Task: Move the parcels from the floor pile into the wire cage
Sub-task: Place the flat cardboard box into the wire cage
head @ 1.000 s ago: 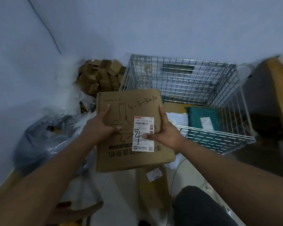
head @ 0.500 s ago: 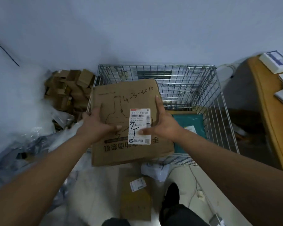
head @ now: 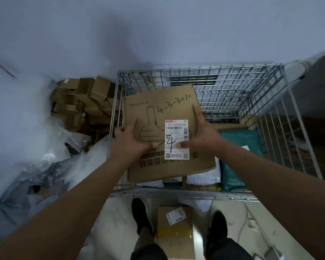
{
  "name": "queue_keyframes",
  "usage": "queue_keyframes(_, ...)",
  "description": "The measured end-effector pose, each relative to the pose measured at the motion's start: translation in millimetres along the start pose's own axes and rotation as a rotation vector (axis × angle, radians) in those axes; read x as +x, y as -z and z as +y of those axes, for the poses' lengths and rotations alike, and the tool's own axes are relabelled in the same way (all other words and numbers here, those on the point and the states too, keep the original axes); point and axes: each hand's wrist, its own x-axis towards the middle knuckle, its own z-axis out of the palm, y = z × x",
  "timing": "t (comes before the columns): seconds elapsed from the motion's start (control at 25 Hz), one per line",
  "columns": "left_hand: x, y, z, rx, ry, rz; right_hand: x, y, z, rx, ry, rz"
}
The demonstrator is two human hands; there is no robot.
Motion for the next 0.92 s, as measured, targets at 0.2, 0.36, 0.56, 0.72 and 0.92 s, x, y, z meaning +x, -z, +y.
queue_keyframes(0.2,75,-12,-29,0.052,-0.094,-0.168,48,-49,6,0.035,-0.124,0.105)
queue_keyframes(0.36,134,-44,-45,0.065,-0.101,-0.215,106,-83,34,0.059,-0.167,0.144)
queue_keyframes(0.56,210,-97,-67,0.037,0.014,-0.200,200,-107,76,0.006,-0.150,0.108)
queue_keyframes(0.72,269,-141,-90,0.039,0.061,-0.156,276,-126,103,-0.055,-0.065,0.060)
queue_keyframes(0.92,327,-185,-118,0.019,0.113,-0.159,340,-143,132,-0.118,-0.069,0.008)
